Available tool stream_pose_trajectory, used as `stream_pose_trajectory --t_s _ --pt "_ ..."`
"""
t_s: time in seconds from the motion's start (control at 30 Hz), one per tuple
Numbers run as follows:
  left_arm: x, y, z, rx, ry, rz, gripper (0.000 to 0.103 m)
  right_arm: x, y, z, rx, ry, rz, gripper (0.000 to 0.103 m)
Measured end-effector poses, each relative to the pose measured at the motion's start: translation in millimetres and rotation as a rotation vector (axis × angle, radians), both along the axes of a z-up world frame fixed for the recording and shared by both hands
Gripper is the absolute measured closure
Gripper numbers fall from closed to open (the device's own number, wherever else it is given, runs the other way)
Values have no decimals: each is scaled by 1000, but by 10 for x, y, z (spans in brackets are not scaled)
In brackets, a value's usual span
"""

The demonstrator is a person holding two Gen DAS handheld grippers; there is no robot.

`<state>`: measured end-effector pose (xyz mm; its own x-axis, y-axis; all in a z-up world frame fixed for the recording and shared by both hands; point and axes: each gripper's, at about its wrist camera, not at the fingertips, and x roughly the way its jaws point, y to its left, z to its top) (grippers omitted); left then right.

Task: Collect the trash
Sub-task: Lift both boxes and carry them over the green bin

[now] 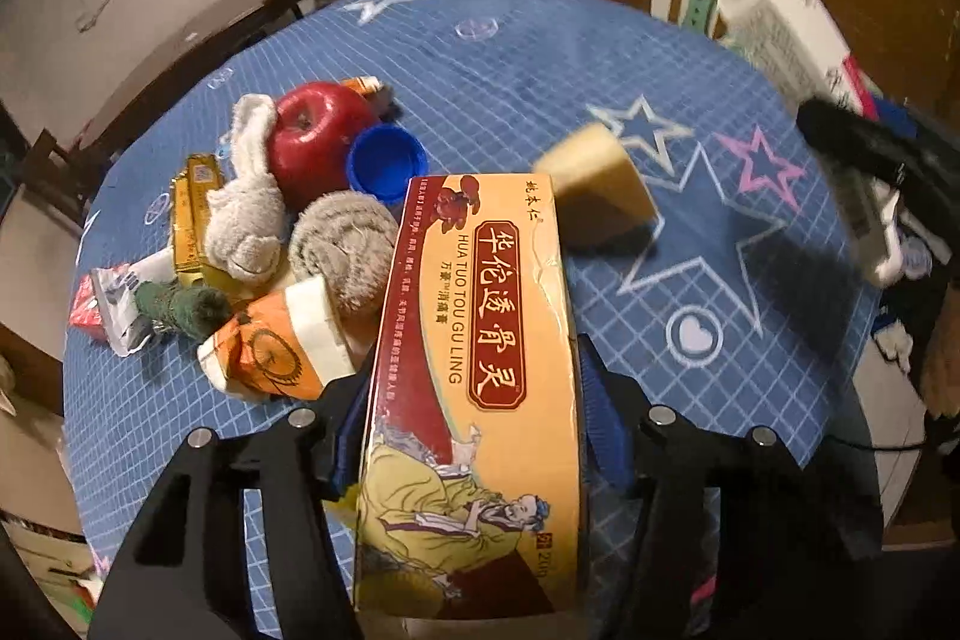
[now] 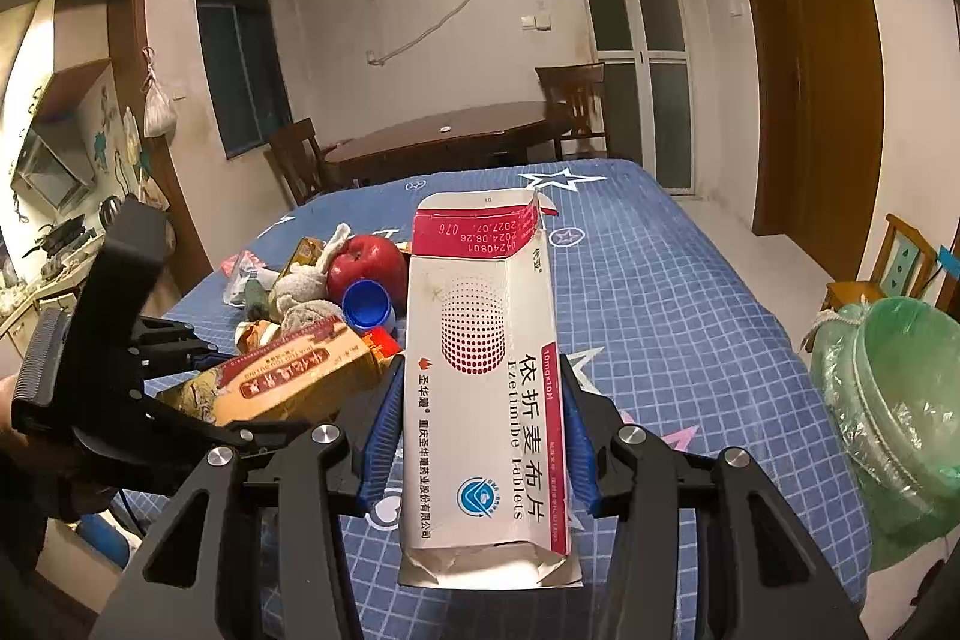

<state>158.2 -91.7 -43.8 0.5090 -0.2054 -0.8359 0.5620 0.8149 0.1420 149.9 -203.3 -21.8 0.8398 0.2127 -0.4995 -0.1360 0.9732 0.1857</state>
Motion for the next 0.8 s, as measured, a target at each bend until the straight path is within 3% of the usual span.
stream_pose_trajectory --t_s 0.1,0.23,0.43,0.53,0.7,0.8 --pt "-72 45 122 -46 -67 47 46 -3 17 -3 2 -13 -1 55" --pt "-220 76 376 -116 -241 151 46 -6 47 79 -8 -61 -31 55" --pt "-482 90 583 -253 -502 318 46 -136 163 331 -127 -209 -97 55" --pt "-616 145 624 -321 -591 386 45 -201 229 463 -163 -265 -105 55" --pt "-708 158 728 -362 -679 437 45 -264 325 547 -175 -315 -85 55" --pt "-736 179 738 -371 -677 443 45 -307 345 561 -177 -320 -73 55"
